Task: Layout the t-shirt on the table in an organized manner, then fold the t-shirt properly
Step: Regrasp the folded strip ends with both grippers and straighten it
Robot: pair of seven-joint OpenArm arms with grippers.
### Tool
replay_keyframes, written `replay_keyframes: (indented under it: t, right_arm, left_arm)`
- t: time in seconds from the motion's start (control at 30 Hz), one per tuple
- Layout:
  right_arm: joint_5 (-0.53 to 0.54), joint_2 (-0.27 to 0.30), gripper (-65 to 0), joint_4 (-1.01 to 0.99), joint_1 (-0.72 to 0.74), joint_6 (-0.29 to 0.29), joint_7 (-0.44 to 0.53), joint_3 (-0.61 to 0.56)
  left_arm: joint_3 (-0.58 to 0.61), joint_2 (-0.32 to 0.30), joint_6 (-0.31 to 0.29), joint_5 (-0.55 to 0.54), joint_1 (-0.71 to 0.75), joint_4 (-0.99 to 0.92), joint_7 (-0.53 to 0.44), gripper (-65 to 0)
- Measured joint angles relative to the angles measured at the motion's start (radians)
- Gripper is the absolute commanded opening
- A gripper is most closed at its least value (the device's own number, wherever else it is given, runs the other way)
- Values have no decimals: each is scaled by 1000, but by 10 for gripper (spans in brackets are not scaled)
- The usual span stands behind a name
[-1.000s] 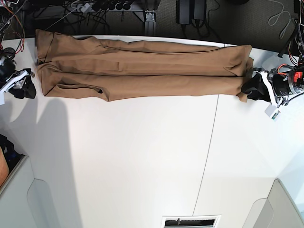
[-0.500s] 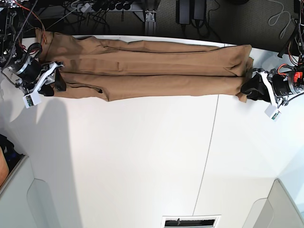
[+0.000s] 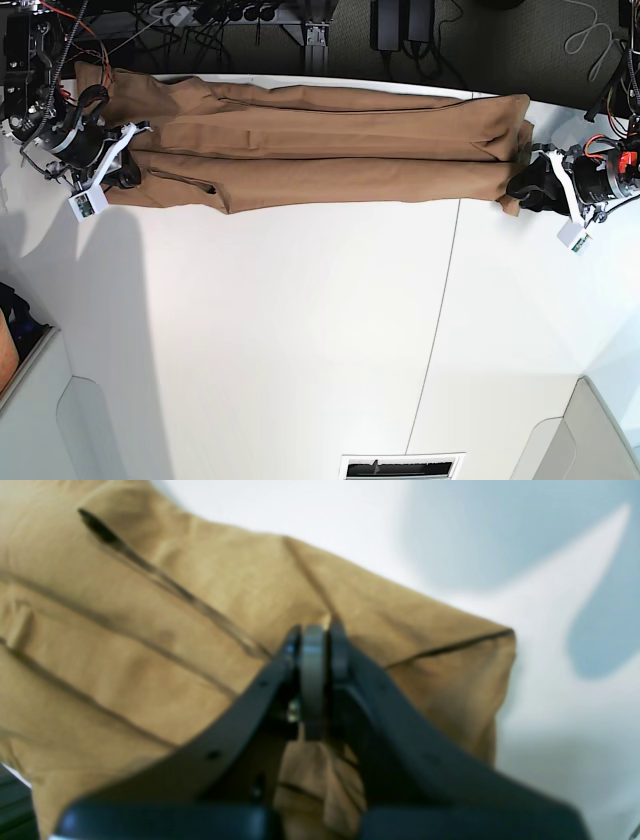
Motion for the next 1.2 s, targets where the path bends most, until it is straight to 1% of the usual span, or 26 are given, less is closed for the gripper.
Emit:
replay_keyframes:
  t: [0.1, 0.17, 0.27, 0.4, 0.7, 0.8, 0.93, 0.97, 1.03, 1.07, 1.1, 1.2]
  right_arm:
    - [41, 0, -650, 3, 0, 0, -1, 0]
    - [66, 0, -650, 21, 0, 0, -25, 0]
    - [84, 0, -650, 80, -6, 4, -61, 0]
    - [100, 1, -650, 193, -55, 3, -79, 0]
    - [73, 3, -650, 412, -247, 6, -103, -1]
    - [55, 3, -650, 432, -291, 8, -111, -1]
    - [24, 5, -650, 432, -325, 8, -147, -1]
    - [17, 5, -635, 432, -329, 8, -147, -1]
    - [12, 5, -487, 432, -329, 8, -148, -1]
    - [15, 5, -437, 432, -326, 8, -143, -1]
    - [14, 5, -414, 432, -321, 8, -143, -1]
    - [13, 5, -410, 436, -319, 8, -109, 2]
  left_arm:
    - [0, 0, 0, 0, 0, 0, 0, -394]
    - [0, 0, 0, 0, 0, 0, 0, -394]
    - [0, 0, 0, 2, 0, 0, 0, -394]
    - [0, 0, 0, 5, 0, 0, 0, -394]
    - [0, 0, 0, 20, 0, 0, 0, -394]
    - [0, 0, 0, 19, 0, 0, 0, -394]
    - [0, 0, 0, 18, 0, 0, 0, -394]
    - [0, 0, 0, 11, 0, 0, 0, -394]
    - [0, 0, 0, 2, 0, 0, 0, -393]
    - [0, 0, 0, 1, 0, 0, 0, -393]
    - [0, 0, 0, 0, 0, 0, 0, -393]
    - [0, 0, 0, -2, 0, 0, 0, -393]
